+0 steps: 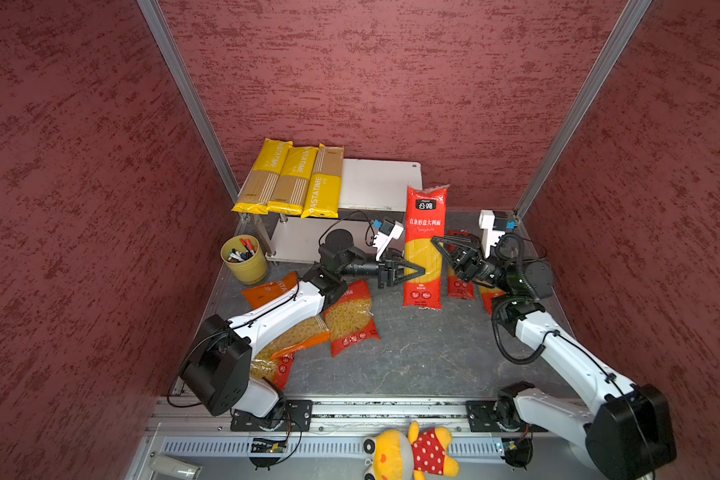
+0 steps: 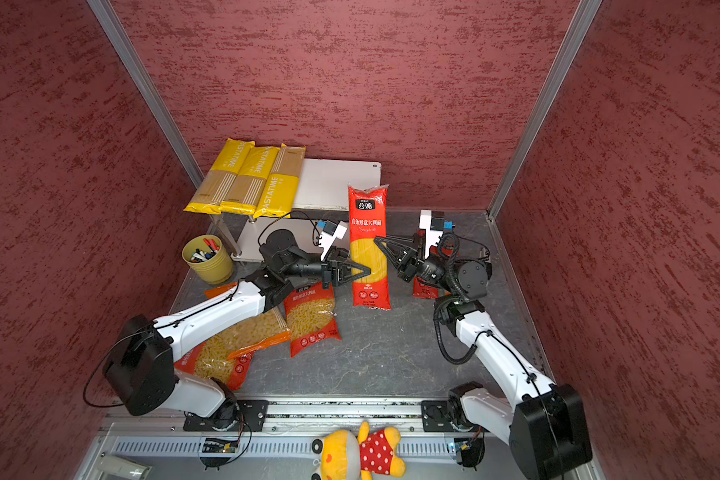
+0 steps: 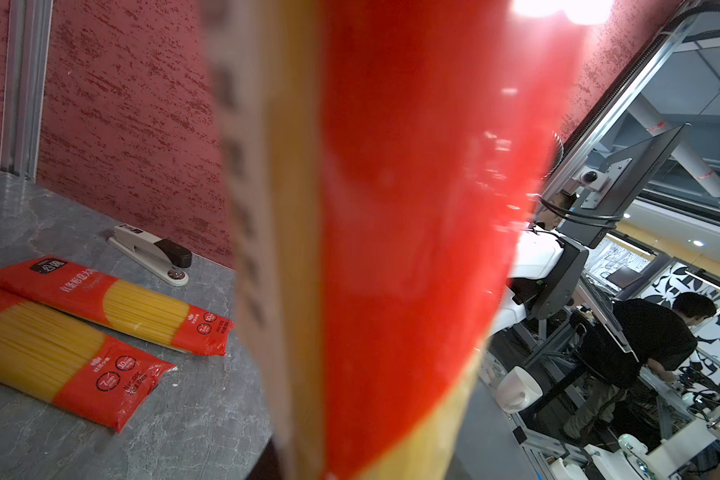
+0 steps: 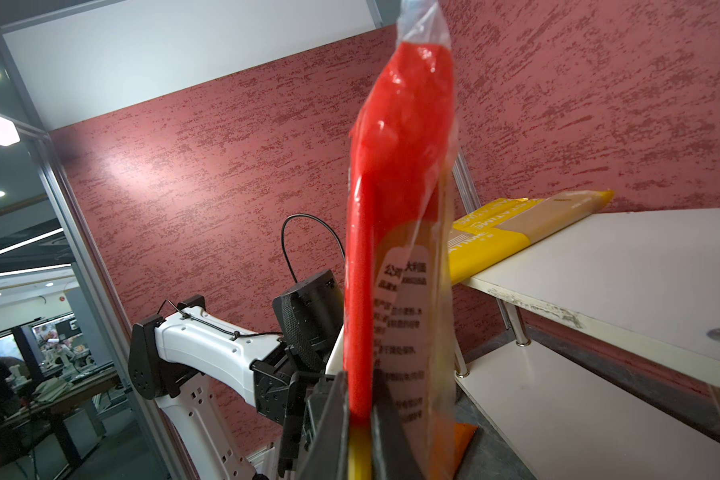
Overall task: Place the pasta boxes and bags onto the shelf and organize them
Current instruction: 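Raise the spaghetti pack upright with both grippers toward the shelf, then lift the upright pack onto the shelf top with both grippers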
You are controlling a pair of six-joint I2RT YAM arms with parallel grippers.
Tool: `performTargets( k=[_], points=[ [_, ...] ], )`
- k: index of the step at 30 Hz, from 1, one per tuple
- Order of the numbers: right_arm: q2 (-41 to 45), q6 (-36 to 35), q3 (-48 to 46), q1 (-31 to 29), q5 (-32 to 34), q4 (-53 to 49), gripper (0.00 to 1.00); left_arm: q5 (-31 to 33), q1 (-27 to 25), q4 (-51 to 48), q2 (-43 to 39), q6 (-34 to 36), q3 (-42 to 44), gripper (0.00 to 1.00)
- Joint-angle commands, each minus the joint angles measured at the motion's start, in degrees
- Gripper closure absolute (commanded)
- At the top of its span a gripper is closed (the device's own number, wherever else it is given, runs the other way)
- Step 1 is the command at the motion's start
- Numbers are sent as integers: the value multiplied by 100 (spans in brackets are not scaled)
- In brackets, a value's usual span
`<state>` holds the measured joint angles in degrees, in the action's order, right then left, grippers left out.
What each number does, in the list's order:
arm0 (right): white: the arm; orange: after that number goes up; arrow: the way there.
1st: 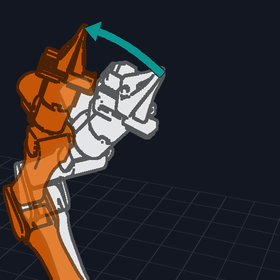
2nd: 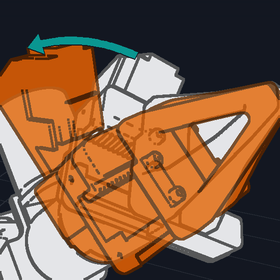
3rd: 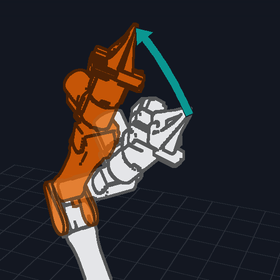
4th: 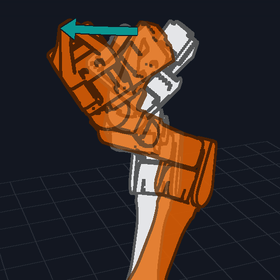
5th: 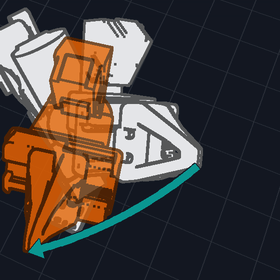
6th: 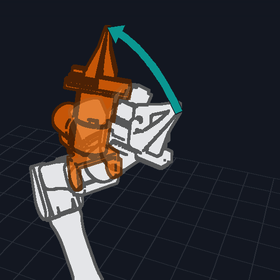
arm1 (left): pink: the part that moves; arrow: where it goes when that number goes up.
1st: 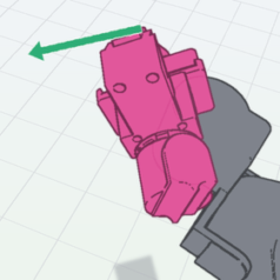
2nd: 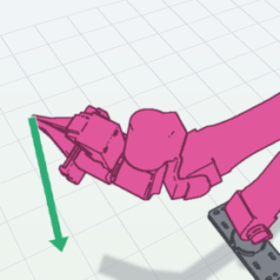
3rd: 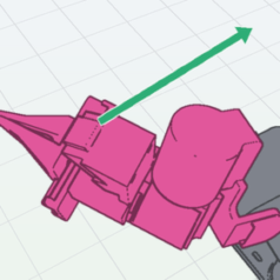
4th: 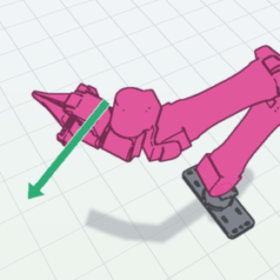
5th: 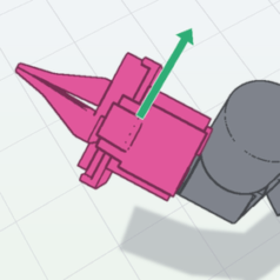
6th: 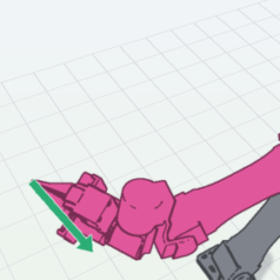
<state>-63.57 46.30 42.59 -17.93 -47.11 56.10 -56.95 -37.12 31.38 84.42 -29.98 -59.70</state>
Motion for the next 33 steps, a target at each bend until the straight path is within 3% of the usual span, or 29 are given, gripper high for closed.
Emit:
performTargets(
  k=[1,11,15,20,25,33],
  points=[
    [107,48,241,-41,382,622,97,-48,55,187,-9,-25,-103,73],
    [221,-385,-111,-43,730,8,74,169,326,52,-63,-57,-233,91],
    [337,-760,-150,-39,759,-600,64,74,545,-89,-166,-87,-354,92],
    [495,-1262,-77,-44,997,-2042,54,62,844,-1183,-350,235,-804,92],
    [396,-882,-166,-130,853,-2616,44,119,1121,-1980,-280,18,-1400,92],
    [183,-764,105,-877,862,-3542,34,-13,1200,-2361,-67,-570,-2038,92]
  ],
)
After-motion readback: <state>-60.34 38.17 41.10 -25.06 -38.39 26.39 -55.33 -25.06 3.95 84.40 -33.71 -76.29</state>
